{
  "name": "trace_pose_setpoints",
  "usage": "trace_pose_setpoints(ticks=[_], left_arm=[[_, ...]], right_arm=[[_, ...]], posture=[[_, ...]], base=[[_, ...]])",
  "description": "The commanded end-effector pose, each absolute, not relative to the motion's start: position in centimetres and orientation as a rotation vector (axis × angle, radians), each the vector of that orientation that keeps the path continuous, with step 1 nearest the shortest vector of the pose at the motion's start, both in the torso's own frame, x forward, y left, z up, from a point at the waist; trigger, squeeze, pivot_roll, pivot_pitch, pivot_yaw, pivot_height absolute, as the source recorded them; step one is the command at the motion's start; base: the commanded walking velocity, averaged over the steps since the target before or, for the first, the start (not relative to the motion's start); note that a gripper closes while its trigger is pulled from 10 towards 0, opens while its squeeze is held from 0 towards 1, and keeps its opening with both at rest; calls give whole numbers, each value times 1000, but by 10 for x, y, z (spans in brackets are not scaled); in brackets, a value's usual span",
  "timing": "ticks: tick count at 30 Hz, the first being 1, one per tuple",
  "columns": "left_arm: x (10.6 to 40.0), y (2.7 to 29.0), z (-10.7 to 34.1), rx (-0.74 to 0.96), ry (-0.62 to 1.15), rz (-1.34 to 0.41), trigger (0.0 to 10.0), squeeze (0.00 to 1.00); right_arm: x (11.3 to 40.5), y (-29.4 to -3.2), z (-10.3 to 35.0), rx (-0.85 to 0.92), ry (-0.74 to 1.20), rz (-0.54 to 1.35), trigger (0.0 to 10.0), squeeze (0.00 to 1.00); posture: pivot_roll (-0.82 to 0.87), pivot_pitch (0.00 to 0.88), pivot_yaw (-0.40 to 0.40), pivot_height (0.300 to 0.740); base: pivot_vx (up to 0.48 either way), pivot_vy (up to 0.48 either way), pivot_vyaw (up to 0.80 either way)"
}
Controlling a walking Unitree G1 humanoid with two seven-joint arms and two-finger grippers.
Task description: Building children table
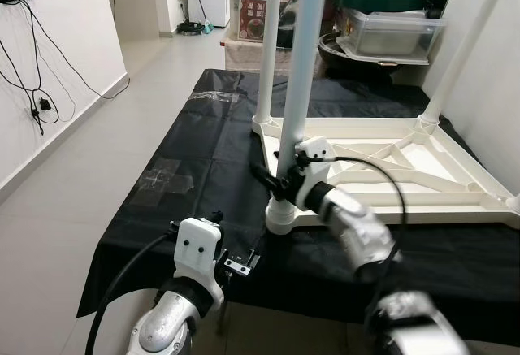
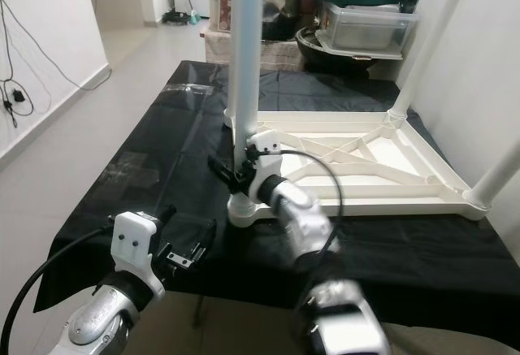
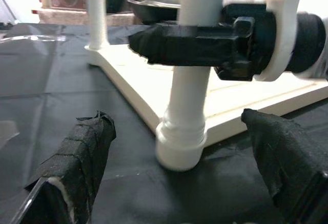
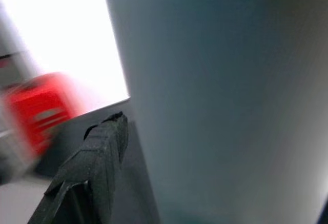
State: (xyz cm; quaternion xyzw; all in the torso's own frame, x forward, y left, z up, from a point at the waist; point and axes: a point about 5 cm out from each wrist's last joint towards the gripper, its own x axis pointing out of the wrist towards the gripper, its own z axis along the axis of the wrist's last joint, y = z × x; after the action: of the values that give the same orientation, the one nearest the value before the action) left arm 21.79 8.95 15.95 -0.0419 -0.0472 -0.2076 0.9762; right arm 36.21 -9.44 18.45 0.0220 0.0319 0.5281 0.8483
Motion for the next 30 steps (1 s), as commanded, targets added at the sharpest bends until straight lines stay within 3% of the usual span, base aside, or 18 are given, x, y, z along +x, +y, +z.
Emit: trace_pose_setpoints(ticks=[1,7,8,10,13,15,16,18,21,22,24,26,30], left_arm=[[217,86,160,-93,-101,-425,10000,0],[214,84,161,-101,-104,-431,10000,0],[214,84,161,-102,-104,-430,10000,0],[214,84,161,-101,-104,-429,10000,0],[214,85,161,-102,-106,-424,10000,0],[214,85,161,-102,-106,-424,10000,0],[214,85,161,-102,-107,-423,10000,0],[214,85,160,-100,-106,-421,10000,0],[214,85,159,-100,-105,-421,10000,0],[214,85,158,-99,-103,-422,10000,0],[215,85,158,-98,-102,-423,10000,0],[215,84,158,-100,-102,-426,10000,0],[215,84,158,-101,-103,-428,10000,0]], right_arm=[[352,-66,182,53,99,1344,10000,0],[342,-41,176,-2,125,1505,10000,0],[341,-33,172,-12,132,1498,0,0],[341,-28,170,-32,123,1487,0,0],[357,-18,165,-42,92,1186,0,0],[357,-18,165,-42,92,1186,0,0],[362,-20,165,-38,86,1095,0,0],[375,-33,167,-12,54,794,0,0],[380,-40,168,5,47,682,0,0],[385,-61,172,56,15,383,0,0],[384,-68,173,67,4,300,0,0],[375,-83,172,70,-24,70,0,0],[363,-92,167,69,-28,-90,0,0]], posture=[[134,0,-78,740],[148,0,-88,740],[146,0,-88,740],[146,0,-88,740],[146,0,-89,740],[146,0,-89,740],[146,0,-89,740],[138,0,-87,740],[138,0,-87,740],[122,0,-80,740],[122,0,-80,740],[121,0,-84,740],[122,0,-90,740]], base=[[0,0,0],[0,0,0],[0,0,0],[0,0,0],[0,0,0],[0,0,0],[0,0,0],[0,0,0],[0,0,0],[0,0,0],[0,0,0],[0,0,0],[0,0,0]])
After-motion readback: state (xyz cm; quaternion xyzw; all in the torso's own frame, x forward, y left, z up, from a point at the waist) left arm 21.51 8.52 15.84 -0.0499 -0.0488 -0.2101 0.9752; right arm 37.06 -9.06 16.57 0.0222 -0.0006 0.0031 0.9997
